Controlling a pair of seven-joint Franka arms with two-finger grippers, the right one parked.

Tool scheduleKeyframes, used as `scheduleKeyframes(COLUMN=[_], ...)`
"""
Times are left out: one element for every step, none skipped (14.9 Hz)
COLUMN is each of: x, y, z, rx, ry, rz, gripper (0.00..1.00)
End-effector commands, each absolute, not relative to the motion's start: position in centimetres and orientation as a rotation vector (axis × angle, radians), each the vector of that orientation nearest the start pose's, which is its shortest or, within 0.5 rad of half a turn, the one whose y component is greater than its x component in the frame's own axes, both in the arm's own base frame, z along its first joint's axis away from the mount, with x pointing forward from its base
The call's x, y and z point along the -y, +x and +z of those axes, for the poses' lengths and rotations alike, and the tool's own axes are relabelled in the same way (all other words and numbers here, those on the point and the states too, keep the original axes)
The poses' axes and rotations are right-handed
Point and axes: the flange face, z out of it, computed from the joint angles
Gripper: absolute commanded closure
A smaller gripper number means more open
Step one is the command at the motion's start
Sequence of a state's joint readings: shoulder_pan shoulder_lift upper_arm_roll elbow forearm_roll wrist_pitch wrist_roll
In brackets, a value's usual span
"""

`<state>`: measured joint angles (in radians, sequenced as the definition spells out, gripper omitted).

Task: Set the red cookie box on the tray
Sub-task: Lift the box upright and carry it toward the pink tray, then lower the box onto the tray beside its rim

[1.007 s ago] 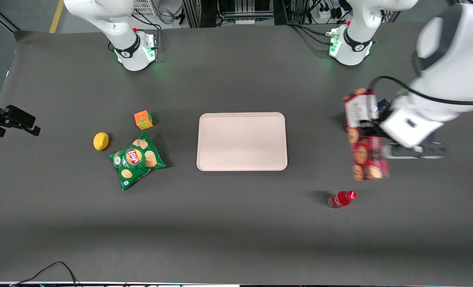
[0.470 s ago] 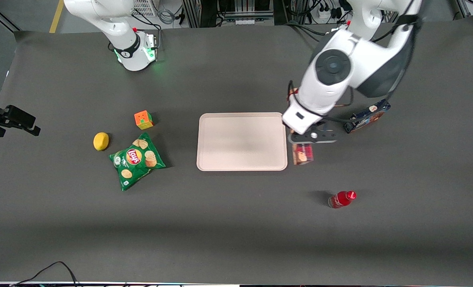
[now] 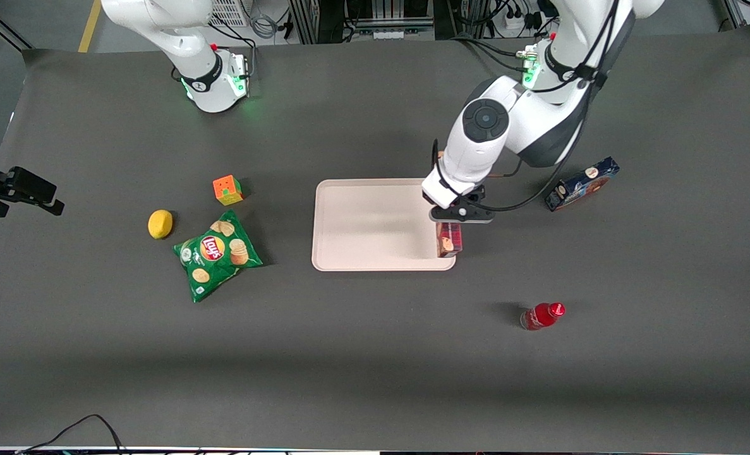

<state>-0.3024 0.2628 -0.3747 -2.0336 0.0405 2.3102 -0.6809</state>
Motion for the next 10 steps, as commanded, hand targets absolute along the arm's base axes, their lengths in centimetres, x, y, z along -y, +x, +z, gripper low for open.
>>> scheduleKeyframes(x=[38.0, 39.0, 39.6, 39.6, 39.6, 39.2, 38.9, 38.5, 38.1, 38.0], y=[45.6, 45.0, 44.7, 44.6, 44.5, 44.7, 44.9, 45.3, 45.6, 45.8], z=[29.7, 29.0, 28.1, 27.5, 26.9, 26.7, 26.5, 26.5, 26.5, 26.5], rx=[0.018, 0.012, 0.010, 0.013, -0.021, -0.040, -0.045, -0.048, -0.035, -0.031], ry=[-3.247, -3.261, -3.253, -3.231, -3.202, -3.181, -3.171, -3.166, -3.167, -3.170], rz=[-0.026, -0.040, -0.051, -0.067, -0.092, -0.110, -0.111, -0.114, -0.122, -0.128], gripper=[0.90, 0.90, 0.90, 0.90, 0.90, 0.89, 0.89, 0.89, 0.89, 0.89])
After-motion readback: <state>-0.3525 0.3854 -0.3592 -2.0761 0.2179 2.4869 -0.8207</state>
